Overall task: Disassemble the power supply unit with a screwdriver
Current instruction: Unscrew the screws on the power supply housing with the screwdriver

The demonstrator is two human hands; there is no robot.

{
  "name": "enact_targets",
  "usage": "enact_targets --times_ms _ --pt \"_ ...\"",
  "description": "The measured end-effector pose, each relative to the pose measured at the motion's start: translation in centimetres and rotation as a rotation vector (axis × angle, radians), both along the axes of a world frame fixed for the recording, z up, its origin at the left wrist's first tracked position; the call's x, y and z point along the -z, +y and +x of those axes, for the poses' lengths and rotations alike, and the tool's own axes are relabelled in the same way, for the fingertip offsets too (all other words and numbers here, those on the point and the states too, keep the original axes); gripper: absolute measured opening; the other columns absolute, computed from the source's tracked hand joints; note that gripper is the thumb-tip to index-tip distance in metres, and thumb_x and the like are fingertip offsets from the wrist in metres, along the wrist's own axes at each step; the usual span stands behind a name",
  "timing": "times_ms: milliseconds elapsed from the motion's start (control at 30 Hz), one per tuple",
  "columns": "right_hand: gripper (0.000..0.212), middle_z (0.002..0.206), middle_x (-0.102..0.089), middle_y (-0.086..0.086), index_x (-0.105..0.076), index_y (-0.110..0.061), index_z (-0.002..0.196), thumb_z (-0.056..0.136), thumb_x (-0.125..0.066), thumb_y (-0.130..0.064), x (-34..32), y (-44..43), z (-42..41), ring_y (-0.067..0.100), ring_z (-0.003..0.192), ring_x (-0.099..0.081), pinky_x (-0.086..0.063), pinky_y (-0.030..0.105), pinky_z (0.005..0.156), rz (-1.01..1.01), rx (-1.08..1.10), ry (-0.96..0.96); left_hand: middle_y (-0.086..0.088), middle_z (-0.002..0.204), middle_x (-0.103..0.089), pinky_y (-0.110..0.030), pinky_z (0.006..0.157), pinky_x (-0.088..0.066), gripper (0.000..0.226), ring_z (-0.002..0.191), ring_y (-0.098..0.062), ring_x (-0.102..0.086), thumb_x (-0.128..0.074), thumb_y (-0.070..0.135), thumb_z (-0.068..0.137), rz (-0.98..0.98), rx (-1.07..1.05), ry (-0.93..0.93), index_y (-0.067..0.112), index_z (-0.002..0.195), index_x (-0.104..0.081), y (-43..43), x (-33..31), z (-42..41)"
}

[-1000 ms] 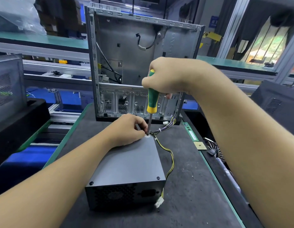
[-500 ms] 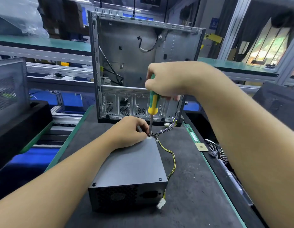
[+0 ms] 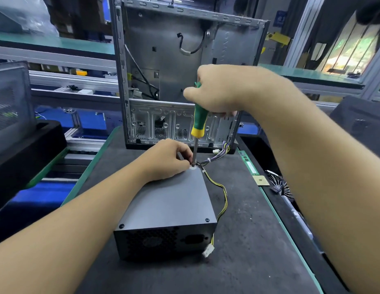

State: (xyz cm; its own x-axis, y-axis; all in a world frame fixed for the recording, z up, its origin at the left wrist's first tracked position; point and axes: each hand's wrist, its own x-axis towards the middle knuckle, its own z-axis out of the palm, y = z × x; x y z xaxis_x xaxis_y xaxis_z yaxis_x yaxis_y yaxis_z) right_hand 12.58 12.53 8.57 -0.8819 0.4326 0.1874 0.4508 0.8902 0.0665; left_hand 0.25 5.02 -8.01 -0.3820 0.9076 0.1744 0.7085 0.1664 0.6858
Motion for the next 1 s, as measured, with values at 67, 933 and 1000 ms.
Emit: enact_targets --times_ms 67,933,1000 --pt "0.056 0.067 -0.057 0.005 -0.050 -0.013 0.075 0.100 -0.032 -0.060 0.3 0.1 -0.4 0.026 0.065 -0.055 -0.032 0.032 0.057 0.068 0.062 0.047 0.012 0.070 -0.070 -0.026 0.068 -0.049 0.021 0.064 -0.007 -0.057 -0.058 0.012 0.077 0.004 -0.001 -0.011 0.028 0.076 -0.073 0.0 -0.1 0.0" --pt "0.030 0.080 -0.071 0.010 -0.046 -0.016 0.114 0.093 -0.044 -0.036 -0.3 -1.0 0.0 0.027 0.065 -0.066 -0.038 0.031 0.052 -0.066 -0.059 -0.036 0.009 0.074 -0.072 -0.034 0.076 -0.055 0.022 0.070 -0.017 -0.062 -0.057 0.015 0.075 0.007 0.010 -0.010 0.029 0.076 -0.074 -0.3 -0.3 0.3" --pt "0.033 0.071 -0.071 0.010 -0.046 -0.014 0.113 0.090 -0.046 -0.038 -0.3 -1.2 0.1 0.025 0.062 -0.065 -0.037 0.031 0.053 -0.090 -0.044 -0.016 0.011 0.075 -0.072 -0.036 0.078 -0.056 0.026 0.074 -0.019 -0.064 -0.058 0.010 0.079 0.009 0.011 0.000 0.030 0.079 -0.076 -0.3 -0.4 0.4"
